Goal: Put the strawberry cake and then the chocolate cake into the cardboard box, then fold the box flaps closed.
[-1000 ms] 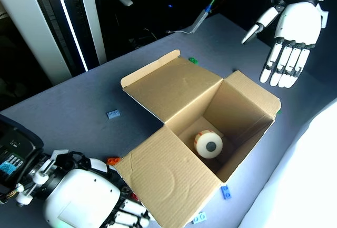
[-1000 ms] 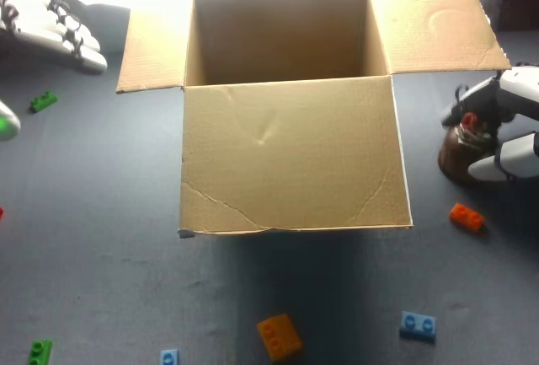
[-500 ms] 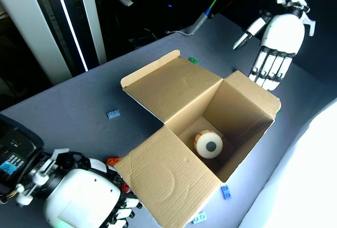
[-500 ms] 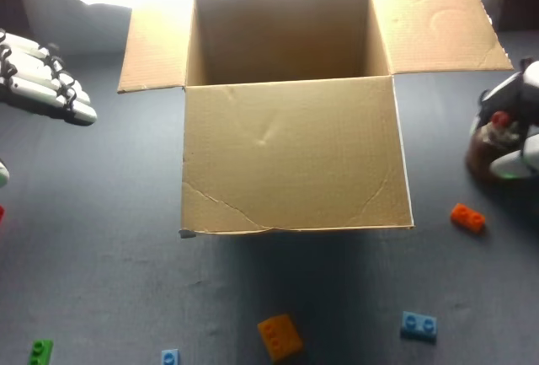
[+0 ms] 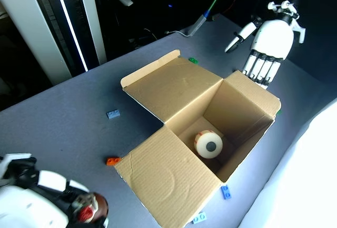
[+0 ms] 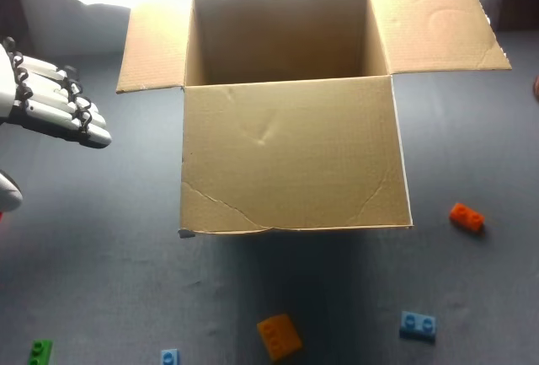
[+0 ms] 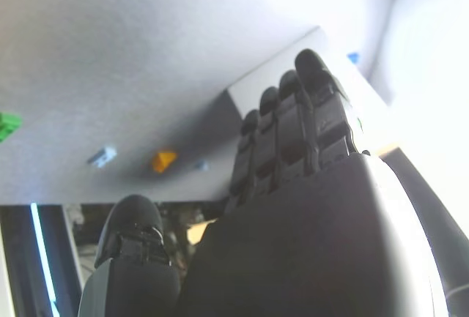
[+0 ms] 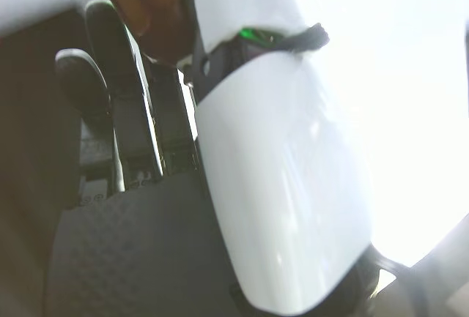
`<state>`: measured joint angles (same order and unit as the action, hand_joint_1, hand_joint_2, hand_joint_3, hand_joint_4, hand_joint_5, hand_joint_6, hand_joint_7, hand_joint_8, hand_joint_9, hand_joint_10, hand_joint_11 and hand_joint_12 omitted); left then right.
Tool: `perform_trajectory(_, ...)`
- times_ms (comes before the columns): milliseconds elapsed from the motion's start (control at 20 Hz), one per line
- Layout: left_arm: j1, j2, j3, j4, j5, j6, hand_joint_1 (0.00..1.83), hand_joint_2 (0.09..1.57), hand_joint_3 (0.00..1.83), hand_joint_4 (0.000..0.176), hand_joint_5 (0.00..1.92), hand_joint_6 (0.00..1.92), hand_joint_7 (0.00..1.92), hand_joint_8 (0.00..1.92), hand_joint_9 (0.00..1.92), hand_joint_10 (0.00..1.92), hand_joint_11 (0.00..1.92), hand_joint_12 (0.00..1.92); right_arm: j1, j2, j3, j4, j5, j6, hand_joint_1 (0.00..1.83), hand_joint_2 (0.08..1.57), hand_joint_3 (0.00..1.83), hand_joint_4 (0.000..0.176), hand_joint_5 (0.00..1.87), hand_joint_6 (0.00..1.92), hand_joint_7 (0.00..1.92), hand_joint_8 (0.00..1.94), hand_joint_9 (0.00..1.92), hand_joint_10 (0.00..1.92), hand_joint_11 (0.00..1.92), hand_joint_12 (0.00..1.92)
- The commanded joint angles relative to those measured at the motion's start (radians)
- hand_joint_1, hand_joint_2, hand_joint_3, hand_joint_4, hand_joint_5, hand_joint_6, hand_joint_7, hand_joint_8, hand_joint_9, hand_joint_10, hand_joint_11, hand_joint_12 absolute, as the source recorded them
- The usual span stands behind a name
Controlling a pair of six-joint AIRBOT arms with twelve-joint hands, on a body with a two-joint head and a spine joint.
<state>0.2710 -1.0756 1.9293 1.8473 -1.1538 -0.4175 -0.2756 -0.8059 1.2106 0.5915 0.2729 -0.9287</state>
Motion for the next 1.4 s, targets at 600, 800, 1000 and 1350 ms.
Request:
perform_trajectory(600,-0.024,0.023,-0.062,-0.109,-0.036,0.003,0.00,1.17,0.00,0.016,0.10,0.00,0.11,0.00,0.12,0.00,0.00,0.63,0.289,0.003,-0.070,-0.100,0.050,-0.059,1.20,1.17,0.00,0.000,0.85,1.08,0.90,1.26,0.65,1.20,0.28,1.84)
perform_trajectory(800,-0.026,0.023,-0.068,-0.107,-0.035,0.004,0.00,1.18,0.00,0.014,0.09,0.00,0.09,0.00,0.10,0.00,0.00,0.56,0.308,-0.055,-0.070,-0.146,0.078,-0.053,1.19,1.18,0.00,0.000,0.86,1.07,0.86,1.31,0.60,1.25,0.22,1.82)
perform_trajectory(1000,-0.027,0.022,-0.078,-0.101,-0.030,0.006,0.00,1.18,0.00,0.012,0.09,0.00,0.11,0.01,0.11,0.00,0.00,0.56,0.330,-0.133,-0.069,-0.190,0.131,-0.054,1.20,1.17,0.00,0.000,0.89,1.02,0.89,1.26,0.65,1.21,0.25,1.80)
perform_trajectory(1350,-0.037,0.022,-0.089,-0.093,-0.026,0.006,0.00,1.18,0.00,0.013,0.11,0.00,0.12,0.00,0.13,0.00,0.00,0.62,0.322,-0.288,-0.007,-0.295,0.190,-0.060,1.21,1.16,0.00,0.000,0.91,0.97,0.90,1.27,0.63,1.22,0.25,1.78)
